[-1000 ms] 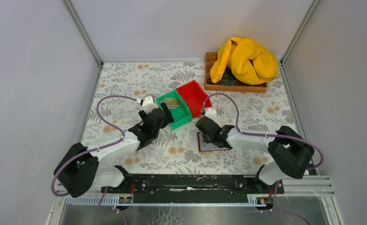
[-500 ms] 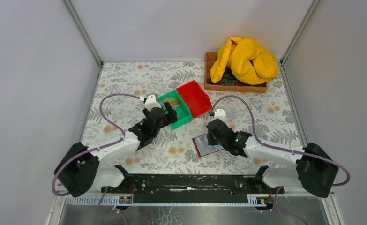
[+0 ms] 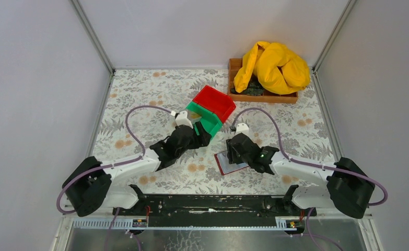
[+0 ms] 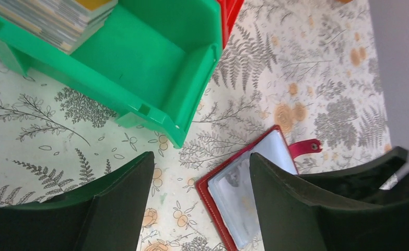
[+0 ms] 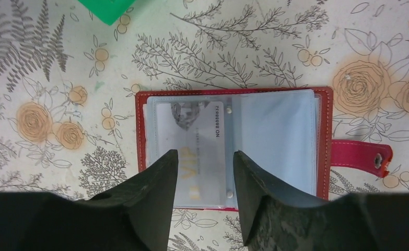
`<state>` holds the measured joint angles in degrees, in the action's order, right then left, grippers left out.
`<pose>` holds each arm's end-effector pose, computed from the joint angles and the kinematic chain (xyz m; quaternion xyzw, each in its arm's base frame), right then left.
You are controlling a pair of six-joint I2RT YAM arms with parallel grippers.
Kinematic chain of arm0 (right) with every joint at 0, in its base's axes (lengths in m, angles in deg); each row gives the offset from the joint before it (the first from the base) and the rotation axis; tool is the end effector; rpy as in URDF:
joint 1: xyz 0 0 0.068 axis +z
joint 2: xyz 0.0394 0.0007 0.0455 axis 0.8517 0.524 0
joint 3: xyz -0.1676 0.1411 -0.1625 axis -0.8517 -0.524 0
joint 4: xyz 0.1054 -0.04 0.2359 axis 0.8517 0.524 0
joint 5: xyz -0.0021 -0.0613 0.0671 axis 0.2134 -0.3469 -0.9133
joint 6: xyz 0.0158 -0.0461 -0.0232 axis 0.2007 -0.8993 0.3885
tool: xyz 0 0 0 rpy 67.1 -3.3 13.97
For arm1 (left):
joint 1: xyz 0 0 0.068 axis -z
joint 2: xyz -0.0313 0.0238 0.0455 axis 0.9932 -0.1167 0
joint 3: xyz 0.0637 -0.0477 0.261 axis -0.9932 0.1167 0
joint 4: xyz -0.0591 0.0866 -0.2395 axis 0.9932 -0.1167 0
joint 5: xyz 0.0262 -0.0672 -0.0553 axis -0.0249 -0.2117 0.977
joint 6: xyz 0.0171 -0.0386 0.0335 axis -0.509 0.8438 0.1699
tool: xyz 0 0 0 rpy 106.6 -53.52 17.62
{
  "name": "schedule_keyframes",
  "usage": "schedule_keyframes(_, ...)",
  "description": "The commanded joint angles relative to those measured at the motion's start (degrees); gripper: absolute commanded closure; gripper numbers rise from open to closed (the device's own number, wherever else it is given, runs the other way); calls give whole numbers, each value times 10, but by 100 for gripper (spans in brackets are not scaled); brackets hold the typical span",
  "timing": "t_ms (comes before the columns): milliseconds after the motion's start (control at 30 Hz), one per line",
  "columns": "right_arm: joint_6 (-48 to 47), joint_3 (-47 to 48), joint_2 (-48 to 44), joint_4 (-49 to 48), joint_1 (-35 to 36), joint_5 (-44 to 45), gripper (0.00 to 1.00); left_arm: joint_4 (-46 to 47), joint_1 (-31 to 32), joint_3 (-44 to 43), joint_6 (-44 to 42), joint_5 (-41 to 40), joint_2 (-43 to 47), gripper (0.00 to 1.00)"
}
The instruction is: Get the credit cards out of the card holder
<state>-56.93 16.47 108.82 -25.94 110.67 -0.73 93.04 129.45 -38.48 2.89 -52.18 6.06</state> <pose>0.1581 0.1877 0.1910 -0.1248 0.8984 0.1591 0.3899 0.1943 -0.1889 0.1992 -0.0620 0.8593 -0.2768 0.4256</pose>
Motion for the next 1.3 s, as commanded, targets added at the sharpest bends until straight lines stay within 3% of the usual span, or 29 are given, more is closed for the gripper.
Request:
schedule_keyframes(0,-29,34,24,6,14,-12,48,-16,5,-3,-14,-34,51,27)
schedule_keyframes(400,-35,70,75,14,40,8,40,-44,3,-9,-30,-67,60,26)
schedule_keyframes(467,-21,61,62,10,40,25,43,-43,5,-15,-29,-59,63,27)
schedule_keyframes(533,-17,47,40,-9,39,30,53,-41,6,-27,-31,-56,69,28)
schedule_keyframes(667,-2,33,3,-9,36,62,82,-50,8,-74,-29,-50,49,41)
schedule_keyframes(733,-1,26,-10,-1,34,71,90,-63,11,-103,-19,-48,17,46)
schedule_keyframes(1067,19,-24,-86,17,27,98,95,-36,38,-152,33,-33,-106,84)
schedule_keyframes(1267,22,-44,-120,32,23,102,94,-27,38,-160,40,-56,-154,87)
